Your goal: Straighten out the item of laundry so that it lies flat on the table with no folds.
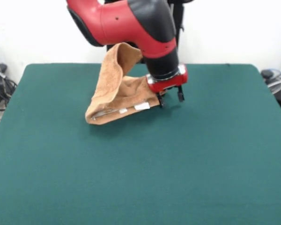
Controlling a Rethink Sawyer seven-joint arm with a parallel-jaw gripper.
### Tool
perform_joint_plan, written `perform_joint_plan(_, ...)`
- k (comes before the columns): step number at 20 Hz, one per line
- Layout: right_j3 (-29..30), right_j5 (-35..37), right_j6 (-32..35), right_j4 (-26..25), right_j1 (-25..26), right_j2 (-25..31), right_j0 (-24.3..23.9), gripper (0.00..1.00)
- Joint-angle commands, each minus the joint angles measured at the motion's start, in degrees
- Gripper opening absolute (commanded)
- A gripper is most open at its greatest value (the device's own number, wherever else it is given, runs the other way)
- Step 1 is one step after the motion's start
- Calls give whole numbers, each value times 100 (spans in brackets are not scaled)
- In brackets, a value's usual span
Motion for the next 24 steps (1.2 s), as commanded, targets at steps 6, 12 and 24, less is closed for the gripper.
perform_joint_plan(6,-305,1573,-376,-272,-404,108,-710,100)
perform_joint_plan(12,-124,2238,-251,-137,-1032,302,-788,100)
perform_joint_plan(24,-119,2485,18,-44,-1266,473,-684,100)
